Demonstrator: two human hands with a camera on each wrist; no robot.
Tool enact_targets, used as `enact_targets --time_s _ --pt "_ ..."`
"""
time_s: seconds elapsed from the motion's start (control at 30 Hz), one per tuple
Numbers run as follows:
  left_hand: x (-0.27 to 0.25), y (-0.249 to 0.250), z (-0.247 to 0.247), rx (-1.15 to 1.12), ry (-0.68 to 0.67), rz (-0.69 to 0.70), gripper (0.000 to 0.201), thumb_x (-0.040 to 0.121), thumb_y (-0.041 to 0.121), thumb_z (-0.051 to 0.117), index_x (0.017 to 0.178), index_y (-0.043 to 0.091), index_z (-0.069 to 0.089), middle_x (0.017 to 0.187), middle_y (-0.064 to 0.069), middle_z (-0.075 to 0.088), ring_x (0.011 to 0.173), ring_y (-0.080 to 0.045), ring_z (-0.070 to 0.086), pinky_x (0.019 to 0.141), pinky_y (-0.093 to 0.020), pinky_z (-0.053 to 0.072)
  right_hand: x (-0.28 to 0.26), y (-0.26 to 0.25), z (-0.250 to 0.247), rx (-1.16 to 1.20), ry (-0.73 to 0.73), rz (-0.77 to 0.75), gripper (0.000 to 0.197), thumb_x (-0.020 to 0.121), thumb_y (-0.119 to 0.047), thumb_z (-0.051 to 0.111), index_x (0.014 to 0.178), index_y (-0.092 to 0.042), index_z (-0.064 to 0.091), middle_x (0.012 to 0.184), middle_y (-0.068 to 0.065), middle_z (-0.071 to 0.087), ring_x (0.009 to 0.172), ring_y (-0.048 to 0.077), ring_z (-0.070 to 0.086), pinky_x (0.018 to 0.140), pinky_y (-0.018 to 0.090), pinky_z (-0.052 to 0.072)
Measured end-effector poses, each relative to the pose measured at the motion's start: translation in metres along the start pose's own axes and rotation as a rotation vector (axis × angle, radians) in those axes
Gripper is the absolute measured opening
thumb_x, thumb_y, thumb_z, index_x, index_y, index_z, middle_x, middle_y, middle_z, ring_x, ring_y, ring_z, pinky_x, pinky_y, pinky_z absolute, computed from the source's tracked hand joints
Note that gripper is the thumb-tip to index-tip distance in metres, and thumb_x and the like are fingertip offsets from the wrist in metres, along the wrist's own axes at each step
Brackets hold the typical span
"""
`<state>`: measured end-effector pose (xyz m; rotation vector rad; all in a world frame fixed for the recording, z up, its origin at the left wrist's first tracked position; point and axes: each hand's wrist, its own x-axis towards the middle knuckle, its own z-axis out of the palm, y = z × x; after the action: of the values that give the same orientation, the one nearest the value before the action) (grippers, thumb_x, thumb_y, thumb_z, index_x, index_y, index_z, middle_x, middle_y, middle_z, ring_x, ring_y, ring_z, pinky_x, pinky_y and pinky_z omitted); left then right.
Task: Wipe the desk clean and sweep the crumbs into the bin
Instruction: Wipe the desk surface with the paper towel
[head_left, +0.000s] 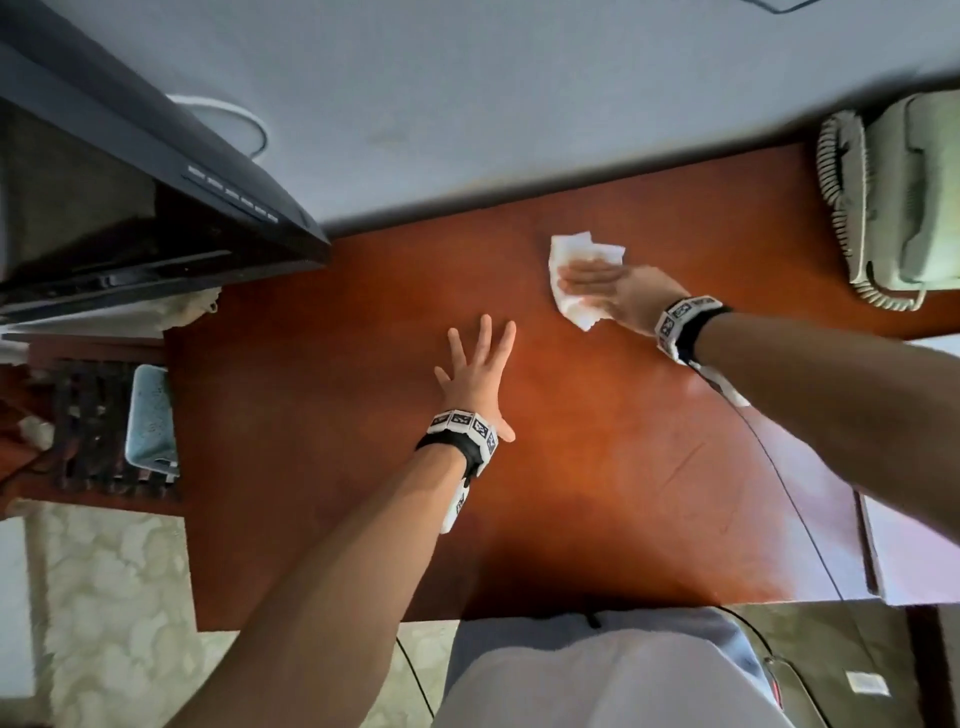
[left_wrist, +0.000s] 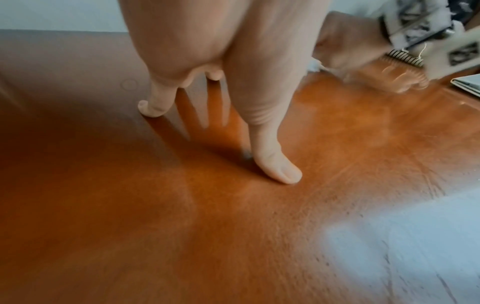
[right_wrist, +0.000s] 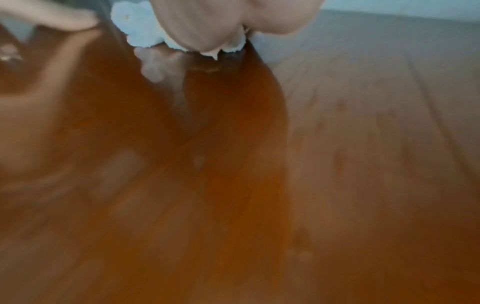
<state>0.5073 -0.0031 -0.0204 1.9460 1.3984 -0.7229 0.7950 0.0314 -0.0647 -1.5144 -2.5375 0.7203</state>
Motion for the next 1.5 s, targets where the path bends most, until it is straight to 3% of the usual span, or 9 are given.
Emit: enact_targets --time_s 0.23,0.4,0.53,0.67,1.0,1.13,1.23,1.37,1.5 --pt "0.000 -0.001 -0.001 -0.010 0.005 -0.012 0.164 0.046 0.034 0.103 0.155 0.048 -0.018 0.163 0.015 -0.032 0.151 -0.040 -0.023 0.109 -0.079 0.017 0.064 0.039 -0.030 0.002 0.081 0.230 0.043 0.104 -0.021 0.046 0.147 -0.027 0.047 0.156 -0.009 0.038 0.144 0.014 0.034 0.110 0.043 0.041" --pt "0.000 -0.001 -0.002 -0.018 -0.008 -0.016 0.164 0.046 0.035 0.103 0.154 0.049 -0.019 0.161 0.015 -0.034 0.151 -0.039 -0.025 0.111 -0.079 0.013 0.028 0.002 -0.002 0.036 0.081 0.324 0.046 0.105 -0.019 0.039 0.150 -0.017 0.041 0.160 0.000 0.031 0.146 0.025 0.031 0.114 0.049 0.035" --pt "-0.002 0.001 -0.005 0.002 -0.013 -0.022 0.164 0.047 0.036 0.103 0.153 0.050 -0.022 0.162 0.014 -0.034 0.151 -0.040 -0.025 0.112 -0.078 0.013 -0.037 -0.029 0.039 0.010 0.035 0.323 0.049 0.105 -0.025 0.043 0.153 -0.030 0.033 0.161 -0.011 0.025 0.148 0.016 0.026 0.102 0.045 0.048" --pt "-0.011 0.005 -0.006 0.001 0.003 -0.030 0.161 0.049 0.036 0.102 0.154 0.048 -0.019 0.162 0.014 -0.033 0.152 -0.039 -0.022 0.114 -0.076 0.016 -0.118 -0.068 0.084 0.003 -0.003 0.216 0.051 0.104 -0.031 0.042 0.154 -0.028 0.032 0.161 -0.011 0.024 0.147 0.018 0.028 0.102 0.046 0.050" --pt "-0.082 0.013 0.076 -0.030 0.009 0.016 0.162 0.047 0.043 0.101 0.155 0.045 -0.019 0.160 0.014 -0.037 0.152 -0.036 -0.025 0.112 -0.078 0.015 -0.247 -0.161 0.146 -0.026 -0.108 -0.162 0.052 0.104 -0.035 0.038 0.154 -0.021 0.032 0.160 -0.006 0.027 0.148 0.012 0.024 0.120 0.029 0.022" --pt "-0.082 0.015 0.090 0.044 0.004 -0.014 0.167 0.044 0.045 0.102 0.155 0.042 -0.023 0.160 0.011 -0.039 0.151 -0.039 -0.025 0.109 -0.079 0.020 -0.227 -0.142 0.134 -0.027 -0.063 -0.201 0.057 0.095 -0.030 0.065 0.147 -0.020 0.047 0.154 -0.006 0.041 0.143 0.014 0.036 0.114 0.031 0.036" --pt "-0.078 0.017 0.089 0.047 -0.001 -0.014 0.166 0.044 0.045 0.102 0.155 0.042 -0.022 0.161 0.009 -0.036 0.151 -0.041 -0.023 0.109 -0.080 0.021 -0.189 -0.119 0.103 -0.068 0.014 -0.042 0.053 0.096 -0.033 0.056 0.147 -0.020 0.047 0.153 -0.006 0.041 0.141 0.014 0.038 0.110 0.030 0.039" --pt "-0.076 0.015 0.089 0.036 -0.018 -0.019 0.165 0.046 0.045 0.101 0.155 0.042 -0.022 0.161 0.007 -0.036 0.151 -0.040 -0.025 0.111 -0.079 0.018 -0.109 -0.073 0.056 -0.001 0.000 0.233 0.052 0.104 -0.039 0.044 0.154 -0.036 0.028 0.161 -0.021 0.017 0.149 0.003 0.014 0.109 0.041 0.043" --pt "-0.074 0.014 0.089 0.036 -0.012 -0.021 0.167 0.043 0.044 0.102 0.155 0.042 -0.022 0.161 0.009 -0.036 0.151 -0.041 -0.023 0.108 -0.080 0.020 -0.014 -0.013 0.010 -0.023 0.100 0.385 0.052 0.103 -0.043 0.039 0.153 -0.038 0.024 0.162 -0.019 0.016 0.149 0.013 0.023 0.106 0.050 0.044"
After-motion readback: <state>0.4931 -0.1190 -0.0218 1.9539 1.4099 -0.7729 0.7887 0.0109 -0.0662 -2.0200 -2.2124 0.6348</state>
